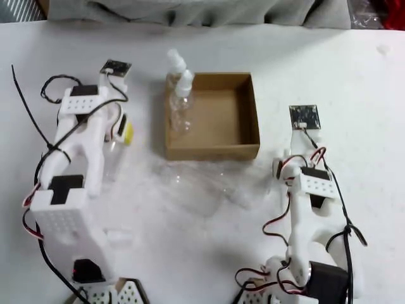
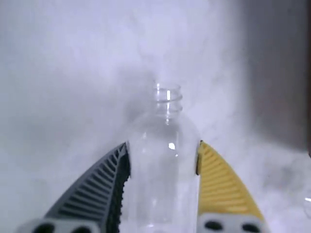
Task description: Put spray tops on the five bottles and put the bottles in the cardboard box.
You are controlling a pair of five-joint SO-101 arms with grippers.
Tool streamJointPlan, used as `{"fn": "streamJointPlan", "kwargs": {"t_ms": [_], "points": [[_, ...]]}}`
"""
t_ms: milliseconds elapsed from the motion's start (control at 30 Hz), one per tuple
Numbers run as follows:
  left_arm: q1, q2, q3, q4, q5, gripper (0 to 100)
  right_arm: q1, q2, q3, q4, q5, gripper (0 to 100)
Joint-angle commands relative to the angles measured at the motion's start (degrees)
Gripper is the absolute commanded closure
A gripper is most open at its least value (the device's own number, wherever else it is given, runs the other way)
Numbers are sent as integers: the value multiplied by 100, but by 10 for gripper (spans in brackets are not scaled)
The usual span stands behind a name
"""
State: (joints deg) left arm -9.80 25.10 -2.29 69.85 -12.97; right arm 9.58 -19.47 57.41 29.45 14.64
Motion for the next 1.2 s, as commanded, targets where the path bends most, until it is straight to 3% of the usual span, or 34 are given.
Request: {"fn": "streamJointPlan", "kwargs": {"t_ms": [0,200,467,667,867,1167], "points": [[66,-84,-255,97,-53,980,-22,22,-202,-110,79,984],[127,-637,-475,519,-26,980,-13,22,-202,-119,79,984],[295,-2949,211,958,-9,980,75,13,-193,-92,79,984],[505,-4848,2127,-35,88,980,75,13,-185,-92,53,984],[497,-6633,3930,-1266,1099,980,84,-31,-185,-84,26,984],[532,-8664,5336,-2075,1284,980,84,-57,-246,-22,70,984]]}}
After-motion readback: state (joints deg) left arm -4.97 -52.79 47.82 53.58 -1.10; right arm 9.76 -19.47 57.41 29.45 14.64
